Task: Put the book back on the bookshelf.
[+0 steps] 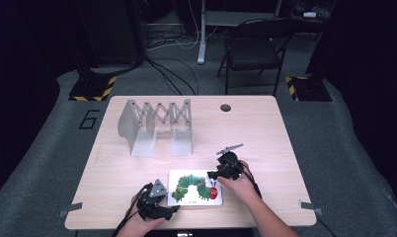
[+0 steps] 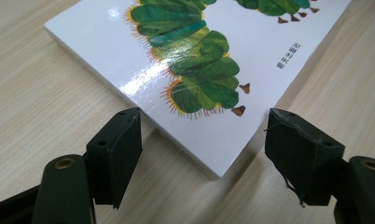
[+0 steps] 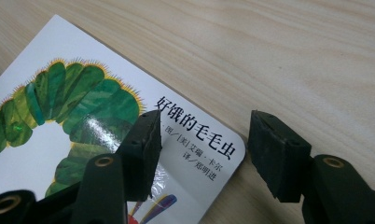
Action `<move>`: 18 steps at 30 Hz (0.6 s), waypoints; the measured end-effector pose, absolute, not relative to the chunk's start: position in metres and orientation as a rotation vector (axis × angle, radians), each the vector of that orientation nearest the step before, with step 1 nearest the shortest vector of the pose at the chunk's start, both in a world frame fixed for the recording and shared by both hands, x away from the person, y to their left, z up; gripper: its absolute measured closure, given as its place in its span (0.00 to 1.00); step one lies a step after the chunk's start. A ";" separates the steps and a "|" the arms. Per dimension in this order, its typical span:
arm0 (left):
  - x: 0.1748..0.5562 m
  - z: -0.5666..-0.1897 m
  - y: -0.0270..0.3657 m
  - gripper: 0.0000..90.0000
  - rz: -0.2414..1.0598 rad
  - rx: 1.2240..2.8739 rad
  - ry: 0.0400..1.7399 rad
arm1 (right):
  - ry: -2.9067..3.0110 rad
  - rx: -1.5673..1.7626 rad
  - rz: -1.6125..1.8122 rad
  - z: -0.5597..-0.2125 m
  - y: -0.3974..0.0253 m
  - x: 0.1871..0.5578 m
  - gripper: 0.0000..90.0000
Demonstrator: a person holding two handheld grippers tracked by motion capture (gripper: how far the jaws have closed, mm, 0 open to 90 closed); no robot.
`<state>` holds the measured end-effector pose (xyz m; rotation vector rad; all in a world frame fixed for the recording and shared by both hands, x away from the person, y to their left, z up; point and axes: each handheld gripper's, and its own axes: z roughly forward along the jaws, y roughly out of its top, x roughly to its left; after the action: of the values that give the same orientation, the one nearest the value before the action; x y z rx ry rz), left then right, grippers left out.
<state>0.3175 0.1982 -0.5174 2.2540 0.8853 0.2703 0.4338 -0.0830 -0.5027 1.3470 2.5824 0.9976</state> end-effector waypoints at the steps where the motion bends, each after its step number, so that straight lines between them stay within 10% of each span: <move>1: 0.318 -0.517 0.198 0.29 0.270 2.254 0.885 | 2.582 1.347 0.998 -0.503 -0.083 0.434 0.49; 18: 0.312 -0.521 0.181 0.26 0.374 2.242 0.924 | 2.534 1.407 0.941 -0.501 -0.079 0.434 0.46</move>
<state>0.3116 0.1808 -0.5214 2.2421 0.9239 0.3743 0.4344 -0.0791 -0.5005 1.4071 2.5344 0.9408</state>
